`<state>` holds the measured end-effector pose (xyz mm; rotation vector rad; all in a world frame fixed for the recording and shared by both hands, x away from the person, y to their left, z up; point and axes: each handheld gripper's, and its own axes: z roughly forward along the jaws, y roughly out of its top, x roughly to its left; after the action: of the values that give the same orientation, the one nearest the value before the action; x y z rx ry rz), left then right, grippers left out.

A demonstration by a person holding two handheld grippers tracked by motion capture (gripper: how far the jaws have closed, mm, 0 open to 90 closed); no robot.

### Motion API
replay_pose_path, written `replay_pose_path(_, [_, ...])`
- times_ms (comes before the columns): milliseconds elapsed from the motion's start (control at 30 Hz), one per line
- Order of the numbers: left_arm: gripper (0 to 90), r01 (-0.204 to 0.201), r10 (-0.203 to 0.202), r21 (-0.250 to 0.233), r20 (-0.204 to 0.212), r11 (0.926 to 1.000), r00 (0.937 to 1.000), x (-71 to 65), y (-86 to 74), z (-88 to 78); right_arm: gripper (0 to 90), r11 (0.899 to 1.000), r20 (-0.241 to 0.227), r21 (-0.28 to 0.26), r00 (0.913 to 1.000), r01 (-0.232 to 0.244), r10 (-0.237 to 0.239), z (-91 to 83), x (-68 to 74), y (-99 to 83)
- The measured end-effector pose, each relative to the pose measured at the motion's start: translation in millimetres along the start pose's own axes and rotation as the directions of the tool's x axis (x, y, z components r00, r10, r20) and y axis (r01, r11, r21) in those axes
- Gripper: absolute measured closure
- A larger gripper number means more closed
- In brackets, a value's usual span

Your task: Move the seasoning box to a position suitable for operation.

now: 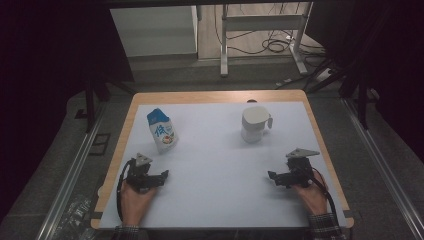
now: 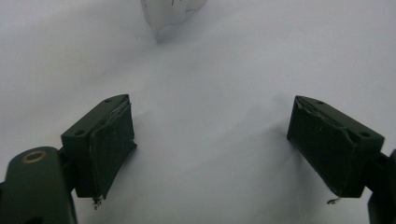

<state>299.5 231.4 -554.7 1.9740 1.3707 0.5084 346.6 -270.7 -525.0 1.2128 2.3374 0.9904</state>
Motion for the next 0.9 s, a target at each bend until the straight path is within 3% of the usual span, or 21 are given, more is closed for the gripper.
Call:
replay_pose_path(167, [15.0,-0.001,0.001,0.0,0.0,1.0,1.0,0.0,0.0,0.0,2.0,0.998,-0.022,-0.052,0.9995,0.022,-0.023,-4.0,-2.6,5.0])
replay_pose_path(233, [15.0,0.0,0.0,0.0,0.0,1.0,1.0,0.0,0.0,0.0,1.1,0.993,-0.028,-0.112,0.9986,0.042,-0.046,-4.8,-2.9,7.5])
replay_pose_path(367, [15.0,0.0,0.0,0.0,0.0,1.0,1.0,0.0,0.0,0.0,1.1,0.986,-0.086,-0.164,0.9962,0.001,-0.015,-4.7,-4.8,11.9])
replay_pose_path(400, [15.0,0.0,0.0,0.0,0.0,1.0,1.0,0.0,0.0,0.0,1.1,0.986,-0.086,-0.164,0.9962,0.001,-0.015,-4.7,-4.8,11.9])
replay_pose_path(600, [15.0,0.0,0.0,0.0,0.0,1.0,1.0,0.0,0.0,0.0,1.4,0.999,-0.042,-0.049,0.9991,0.0,-0.002,1.9,-2.4,23.2])
replay_pose_path(633, [15.0,0.0,0.0,0.0,0.0,1.0,1.0,0.0,0.0,0.0,1.4,0.999,-0.053,-0.035,0.9986,-0.01,0.008,3.2,-1.9,24.8])
replay_pose_path(733, [15.0,0.0,0.0,0.0,0.0,1.0,1.0,0.0,0.0,0.0,1.4,0.997,-0.107,-0.062,0.9936,-0.041,0.035,5.1,-2.2,30.3])
replay_pose_path(900, [15.0,0.0,0.0,0.0,0.0,1.0,1.0,0.0,0.0,0.0,1.3,0.995,-0.101,-0.096,0.9946,-0.036,0.027,5.2,-3.7,37.8])
